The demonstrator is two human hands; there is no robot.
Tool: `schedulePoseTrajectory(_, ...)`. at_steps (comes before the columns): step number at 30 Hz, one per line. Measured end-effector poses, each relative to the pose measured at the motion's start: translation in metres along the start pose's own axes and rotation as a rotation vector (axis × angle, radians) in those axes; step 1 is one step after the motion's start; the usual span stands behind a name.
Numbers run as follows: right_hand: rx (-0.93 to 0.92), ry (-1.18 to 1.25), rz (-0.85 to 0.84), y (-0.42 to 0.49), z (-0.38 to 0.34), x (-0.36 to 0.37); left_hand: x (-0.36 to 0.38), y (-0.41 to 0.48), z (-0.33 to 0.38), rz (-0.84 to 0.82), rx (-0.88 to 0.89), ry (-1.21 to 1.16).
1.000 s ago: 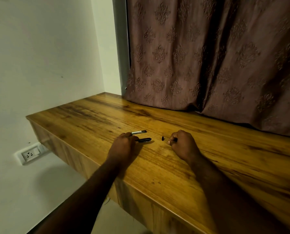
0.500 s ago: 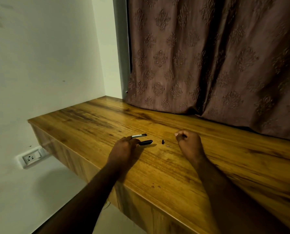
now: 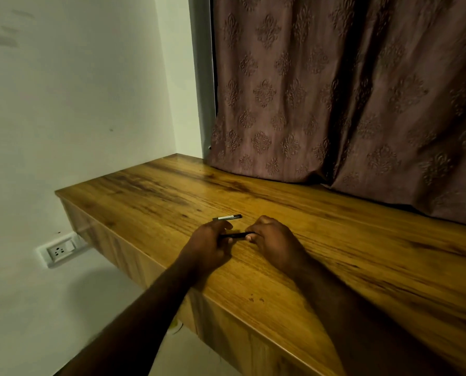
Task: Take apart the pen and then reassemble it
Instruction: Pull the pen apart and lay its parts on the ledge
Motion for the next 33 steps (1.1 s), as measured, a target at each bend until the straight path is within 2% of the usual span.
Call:
schedulePoseTrajectory(8, 0.110, 0.005, 0.019, 0.003, 0.010, 0.003, -0.001, 0.002, -0.002, -0.065, -0.036, 0.099)
schedulePoseTrajectory(17, 0.168, -0.039, -0.012, 0.001, 0.010, 0.000, 0.001, 0.000, -0.003, -0.049, -0.074, 0.140)
schedulePoseTrajectory(19, 0.206, 0.072, 0.015, 0.001, 0.009, -0.003, 0.003, -0.001, -0.004, -0.032, -0.074, 0.146)
schedulePoseTrajectory(21, 0.263, 0.245, 0.121, 0.003, 0.012, -0.008, 0.002, 0.001, -0.005, 0.040, -0.118, 0.106)
schedulePoseTrajectory(24, 0.360, 0.469, 0.296, 0.004, 0.023, -0.016, -0.012, 0.005, -0.015, 0.225, -0.463, -0.129)
schedulePoseTrajectory(26, 0.459, 0.605, 0.332, 0.004, 0.033, -0.020, -0.017, 0.005, -0.029, 0.314, -0.618, -0.254)
schedulePoseTrajectory(29, 0.588, 0.842, 0.349, 0.010, 0.046, -0.022, -0.018, 0.009, -0.035, 0.310, -0.673, -0.315)
schedulePoseTrajectory(33, 0.628, 1.022, 0.339, 0.017, 0.052, -0.020, -0.016, 0.016, -0.047, 0.254, -0.698, -0.431)
Point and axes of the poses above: each hand's wrist, its own y-axis towards the middle knuckle, its own x-axis out of the palm, z = x × y, the point moved 1 cm from there along y, towards the middle knuckle, and after that the axes turned 13 degrees about x, right-handed, at the moved point
